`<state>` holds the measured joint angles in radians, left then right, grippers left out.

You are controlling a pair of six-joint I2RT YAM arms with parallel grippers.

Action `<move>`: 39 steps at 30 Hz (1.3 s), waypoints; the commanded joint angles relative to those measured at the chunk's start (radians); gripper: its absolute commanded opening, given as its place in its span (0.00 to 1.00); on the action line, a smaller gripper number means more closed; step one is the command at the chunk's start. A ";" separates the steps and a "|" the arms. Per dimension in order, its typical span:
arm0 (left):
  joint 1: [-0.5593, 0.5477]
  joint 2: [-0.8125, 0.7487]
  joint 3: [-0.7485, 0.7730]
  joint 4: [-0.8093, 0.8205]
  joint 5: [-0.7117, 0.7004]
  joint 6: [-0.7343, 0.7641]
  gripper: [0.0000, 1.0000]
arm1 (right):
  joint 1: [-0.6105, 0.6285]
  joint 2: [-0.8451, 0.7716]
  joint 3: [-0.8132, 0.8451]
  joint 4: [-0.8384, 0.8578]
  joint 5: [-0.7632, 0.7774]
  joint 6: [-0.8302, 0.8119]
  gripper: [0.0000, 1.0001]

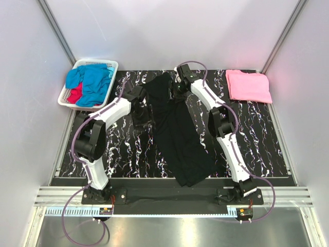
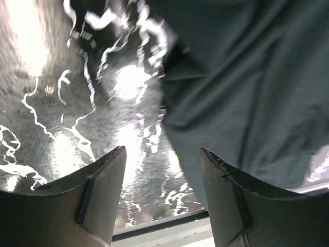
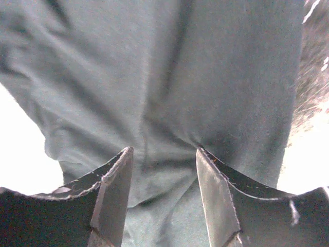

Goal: Fold and stack the t-shirts
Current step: Fold the tshirt

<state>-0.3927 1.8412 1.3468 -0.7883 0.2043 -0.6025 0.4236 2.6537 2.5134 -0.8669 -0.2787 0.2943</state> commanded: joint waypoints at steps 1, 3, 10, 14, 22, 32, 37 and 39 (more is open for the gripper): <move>0.006 -0.062 0.087 0.023 0.000 0.007 0.64 | 0.000 -0.159 0.012 0.080 0.027 -0.035 0.61; 0.008 -0.056 0.130 0.023 0.001 0.006 0.64 | 0.000 -0.196 0.001 0.066 0.047 -0.040 0.63; 0.012 0.119 0.360 -0.018 -0.098 -0.016 0.64 | 0.047 -0.360 -0.218 -0.078 0.254 -0.073 0.62; 0.018 0.292 0.553 -0.110 -0.186 -0.051 0.64 | 0.096 -0.541 -0.555 -0.012 0.320 -0.075 0.63; 0.038 0.452 0.730 -0.152 -0.258 -0.080 0.63 | 0.188 -0.938 -1.001 0.066 0.316 0.014 0.64; 0.049 0.555 0.822 -0.157 -0.275 -0.085 0.63 | 0.283 -1.062 -1.249 0.081 0.260 0.066 0.64; 0.049 0.572 0.864 -0.160 -0.296 -0.069 0.63 | 0.323 -1.017 -1.384 0.196 0.273 0.101 0.64; 0.049 0.582 0.871 -0.163 -0.304 -0.054 0.63 | 0.328 -0.986 -1.412 0.233 0.273 0.118 0.64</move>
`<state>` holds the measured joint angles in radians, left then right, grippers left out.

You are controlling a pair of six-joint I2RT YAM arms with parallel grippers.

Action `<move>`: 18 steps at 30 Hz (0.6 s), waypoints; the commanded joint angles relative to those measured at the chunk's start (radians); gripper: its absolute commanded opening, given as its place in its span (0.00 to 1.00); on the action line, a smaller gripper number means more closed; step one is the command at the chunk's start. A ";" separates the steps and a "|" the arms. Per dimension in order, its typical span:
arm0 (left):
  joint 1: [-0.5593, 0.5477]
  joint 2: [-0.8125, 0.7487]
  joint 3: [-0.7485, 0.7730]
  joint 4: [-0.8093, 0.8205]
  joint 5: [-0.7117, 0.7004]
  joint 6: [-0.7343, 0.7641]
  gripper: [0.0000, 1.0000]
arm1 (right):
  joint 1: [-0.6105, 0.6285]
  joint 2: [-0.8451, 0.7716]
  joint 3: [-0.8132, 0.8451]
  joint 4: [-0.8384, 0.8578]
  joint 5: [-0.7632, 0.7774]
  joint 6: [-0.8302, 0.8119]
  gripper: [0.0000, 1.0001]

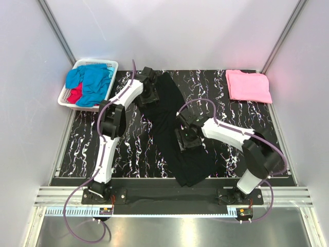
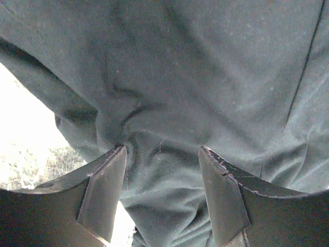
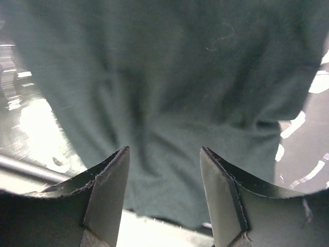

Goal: Fold and stack the t-shirts
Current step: Fold the tshirt

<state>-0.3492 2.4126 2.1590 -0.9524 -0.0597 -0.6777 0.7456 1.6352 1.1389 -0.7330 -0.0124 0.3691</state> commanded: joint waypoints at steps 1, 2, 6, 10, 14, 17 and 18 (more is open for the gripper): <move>0.006 0.014 0.065 -0.006 -0.043 0.024 0.63 | 0.006 0.046 -0.056 0.130 0.008 0.050 0.64; 0.006 0.022 0.067 -0.005 -0.045 0.033 0.63 | 0.011 0.073 -0.062 0.139 0.008 0.057 0.64; 0.006 0.046 0.074 -0.026 -0.034 0.049 0.63 | 0.046 0.130 -0.070 0.173 0.008 0.077 0.64; 0.009 0.072 0.096 -0.049 -0.034 0.058 0.63 | 0.093 0.169 -0.067 0.185 0.002 0.090 0.63; 0.021 0.094 0.140 -0.069 -0.023 0.059 0.63 | 0.132 0.198 -0.065 0.195 -0.017 0.106 0.63; 0.036 0.106 0.177 -0.074 -0.020 0.061 0.64 | 0.178 0.209 -0.064 0.198 -0.029 0.119 0.63; 0.045 0.109 0.188 -0.072 -0.020 0.061 0.64 | 0.185 0.210 -0.061 0.196 -0.035 0.123 0.63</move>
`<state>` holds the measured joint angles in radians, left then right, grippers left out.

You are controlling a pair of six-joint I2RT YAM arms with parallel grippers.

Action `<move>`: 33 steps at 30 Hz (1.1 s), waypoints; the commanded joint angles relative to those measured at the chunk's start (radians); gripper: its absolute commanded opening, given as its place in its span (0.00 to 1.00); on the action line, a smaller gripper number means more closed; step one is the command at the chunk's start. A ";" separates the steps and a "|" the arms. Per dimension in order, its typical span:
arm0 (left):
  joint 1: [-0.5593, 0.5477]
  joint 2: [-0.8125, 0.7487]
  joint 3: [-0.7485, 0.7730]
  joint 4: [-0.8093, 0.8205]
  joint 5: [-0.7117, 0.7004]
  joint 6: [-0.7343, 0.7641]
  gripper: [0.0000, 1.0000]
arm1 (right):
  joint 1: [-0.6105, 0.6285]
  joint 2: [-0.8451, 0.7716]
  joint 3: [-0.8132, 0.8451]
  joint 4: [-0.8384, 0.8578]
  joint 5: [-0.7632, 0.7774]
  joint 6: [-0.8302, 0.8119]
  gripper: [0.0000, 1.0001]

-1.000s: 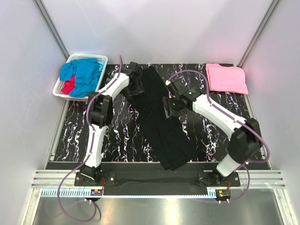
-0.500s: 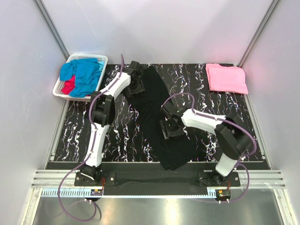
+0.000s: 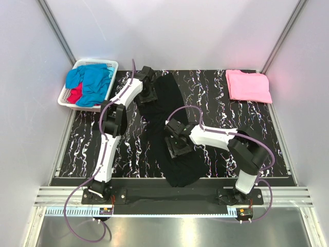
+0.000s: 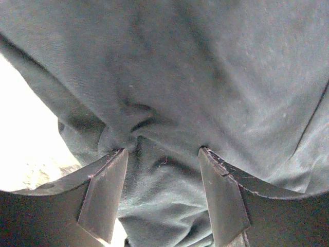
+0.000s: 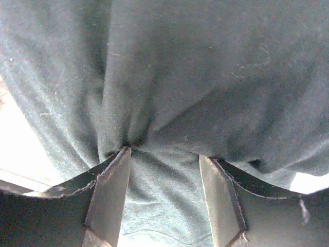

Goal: Fold and stack the t-shirts
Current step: Fold the tshirt

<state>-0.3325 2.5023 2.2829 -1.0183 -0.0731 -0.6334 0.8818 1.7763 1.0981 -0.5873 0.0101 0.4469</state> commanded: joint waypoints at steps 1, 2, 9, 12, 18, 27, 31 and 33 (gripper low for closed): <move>0.033 0.029 0.082 -0.003 -0.007 0.018 0.64 | 0.060 0.072 -0.020 0.052 -0.058 0.050 0.63; 0.038 0.032 0.092 -0.003 -0.005 0.018 0.64 | 0.078 0.074 -0.015 0.052 -0.071 0.058 0.63; 0.079 0.064 0.139 0.111 0.099 0.032 0.66 | 0.154 0.083 0.040 0.053 -0.105 0.075 0.63; 0.089 0.078 0.148 0.193 0.180 0.040 0.67 | 0.160 0.084 0.058 0.049 -0.104 0.079 0.62; 0.093 0.078 0.164 0.326 0.283 0.066 0.67 | 0.161 0.048 0.092 0.041 -0.016 0.082 0.62; 0.104 -0.164 0.024 0.483 0.237 0.087 0.69 | 0.163 -0.116 0.178 0.009 0.105 0.056 0.62; 0.102 -0.284 -0.084 0.485 0.220 0.086 0.69 | 0.163 -0.158 0.232 -0.026 0.189 0.021 0.65; 0.101 -0.357 -0.179 0.478 0.197 0.080 0.68 | 0.155 -0.134 0.293 -0.077 0.244 -0.010 0.66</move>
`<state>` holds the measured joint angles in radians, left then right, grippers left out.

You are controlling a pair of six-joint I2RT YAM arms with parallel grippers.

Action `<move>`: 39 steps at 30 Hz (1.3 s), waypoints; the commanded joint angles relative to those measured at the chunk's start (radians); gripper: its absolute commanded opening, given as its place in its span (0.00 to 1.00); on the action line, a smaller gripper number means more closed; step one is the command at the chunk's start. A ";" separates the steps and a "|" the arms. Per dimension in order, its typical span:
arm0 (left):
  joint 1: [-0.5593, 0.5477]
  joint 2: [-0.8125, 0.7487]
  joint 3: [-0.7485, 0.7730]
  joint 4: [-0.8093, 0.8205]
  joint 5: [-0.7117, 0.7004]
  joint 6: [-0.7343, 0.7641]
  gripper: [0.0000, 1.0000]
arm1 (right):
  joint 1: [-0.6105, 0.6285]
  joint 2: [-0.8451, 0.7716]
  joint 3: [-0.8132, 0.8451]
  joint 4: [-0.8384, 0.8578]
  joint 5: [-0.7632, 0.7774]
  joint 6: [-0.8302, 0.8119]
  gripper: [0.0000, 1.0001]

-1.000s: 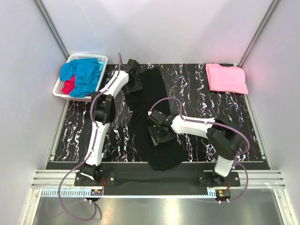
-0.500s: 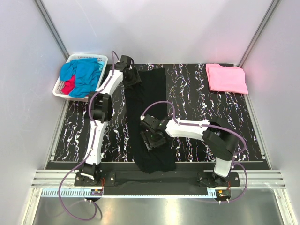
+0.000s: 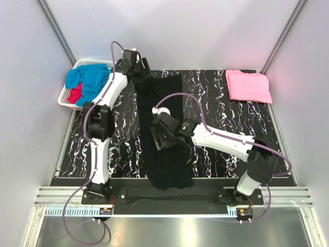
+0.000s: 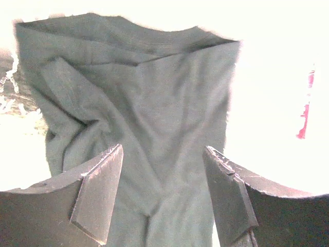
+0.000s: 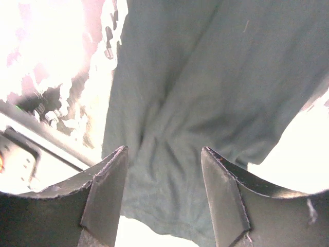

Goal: Fold and stack the t-shirts
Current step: Fold the tshirt

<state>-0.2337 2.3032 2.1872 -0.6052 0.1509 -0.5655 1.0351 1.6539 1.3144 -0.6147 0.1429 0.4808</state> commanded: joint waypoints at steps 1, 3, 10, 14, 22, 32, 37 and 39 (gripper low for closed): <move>0.002 -0.207 -0.152 0.056 -0.048 0.001 0.68 | -0.006 0.033 0.101 -0.098 0.147 -0.054 0.67; 0.002 -0.253 -0.212 0.026 -0.088 -0.017 0.68 | -0.036 0.084 0.173 -0.141 0.176 -0.057 0.67; -0.003 -0.350 -0.446 -0.061 -0.087 -0.099 0.66 | -0.178 0.170 0.203 -0.108 0.123 -0.079 0.67; -0.050 -0.305 -0.458 -0.119 -0.106 -0.100 0.64 | -0.188 0.198 0.183 -0.083 0.057 -0.113 0.67; -0.138 -0.206 -0.442 -0.173 -0.136 -0.126 0.63 | -0.188 0.227 0.083 -0.030 -0.081 -0.105 0.66; -0.179 -0.136 -0.402 -0.252 -0.214 -0.142 0.62 | -0.188 0.276 0.045 0.029 -0.206 -0.100 0.64; -0.182 -0.105 -0.365 -0.275 -0.229 -0.137 0.61 | -0.187 0.313 0.051 0.033 -0.232 -0.108 0.64; -0.185 -0.065 -0.316 -0.304 -0.240 -0.132 0.61 | -0.187 0.332 0.060 0.036 -0.235 -0.111 0.64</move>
<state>-0.4114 2.2013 1.7931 -0.8852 -0.0460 -0.6971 0.8436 1.9633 1.3605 -0.6067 -0.0559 0.3870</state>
